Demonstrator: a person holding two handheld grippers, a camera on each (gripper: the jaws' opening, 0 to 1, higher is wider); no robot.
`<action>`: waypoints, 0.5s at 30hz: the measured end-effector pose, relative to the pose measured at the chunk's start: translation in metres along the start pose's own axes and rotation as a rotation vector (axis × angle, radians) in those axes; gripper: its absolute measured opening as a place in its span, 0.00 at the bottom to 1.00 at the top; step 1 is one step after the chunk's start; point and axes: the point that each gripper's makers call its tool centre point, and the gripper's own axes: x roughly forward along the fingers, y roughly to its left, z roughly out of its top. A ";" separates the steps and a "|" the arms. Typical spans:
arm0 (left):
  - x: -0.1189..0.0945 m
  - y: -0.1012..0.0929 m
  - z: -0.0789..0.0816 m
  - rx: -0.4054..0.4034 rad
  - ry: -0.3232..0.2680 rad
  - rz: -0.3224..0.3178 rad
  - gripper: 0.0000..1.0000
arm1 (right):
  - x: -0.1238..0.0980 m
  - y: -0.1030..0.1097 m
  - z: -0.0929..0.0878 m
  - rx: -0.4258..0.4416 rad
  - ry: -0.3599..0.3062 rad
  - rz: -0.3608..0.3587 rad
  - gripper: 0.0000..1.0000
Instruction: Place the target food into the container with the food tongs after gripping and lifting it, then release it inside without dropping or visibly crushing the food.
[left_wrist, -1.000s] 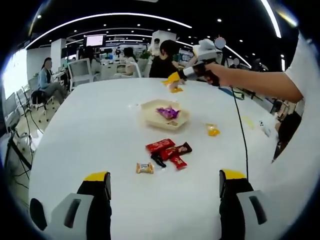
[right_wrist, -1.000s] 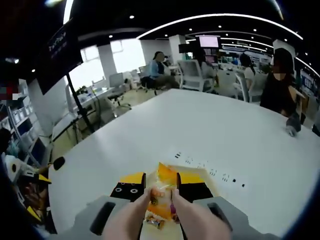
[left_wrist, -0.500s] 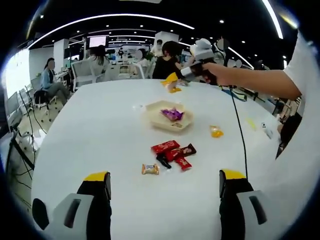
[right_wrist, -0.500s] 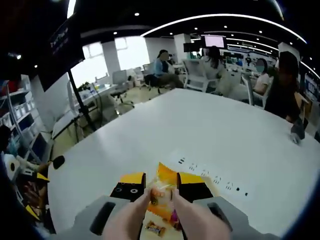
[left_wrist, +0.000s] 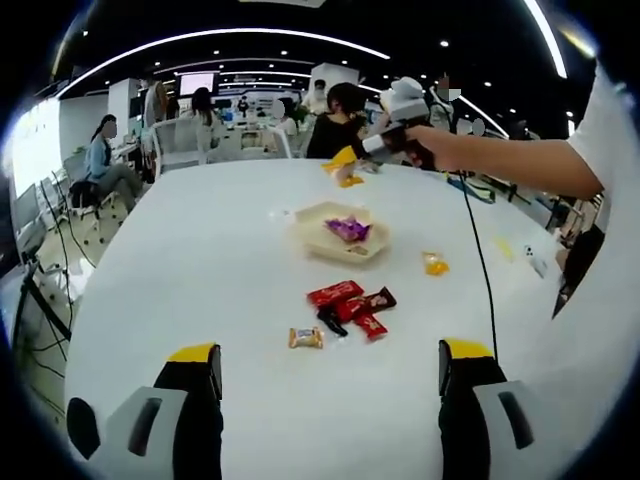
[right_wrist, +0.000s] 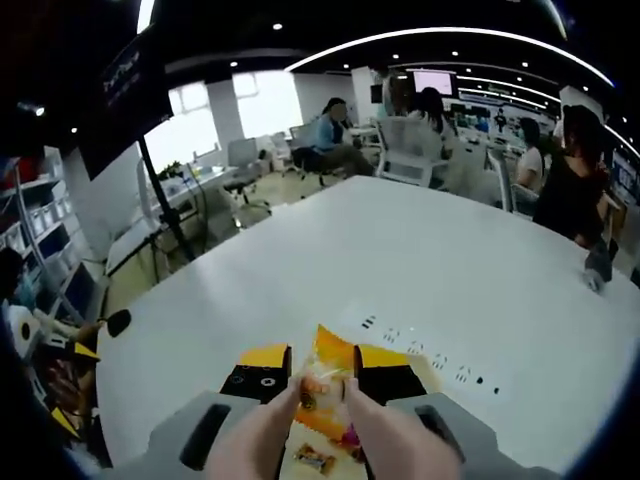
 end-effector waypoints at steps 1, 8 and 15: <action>0.000 0.000 0.000 0.000 -0.002 -0.001 0.89 | 0.000 0.000 0.000 0.000 0.000 0.001 0.23; -0.001 0.001 0.001 -0.001 -0.003 0.004 0.89 | 0.002 0.000 0.001 -0.002 0.001 0.004 0.24; -0.004 0.002 0.000 -0.003 -0.004 0.008 0.89 | 0.004 0.001 0.003 -0.007 -0.011 0.015 0.26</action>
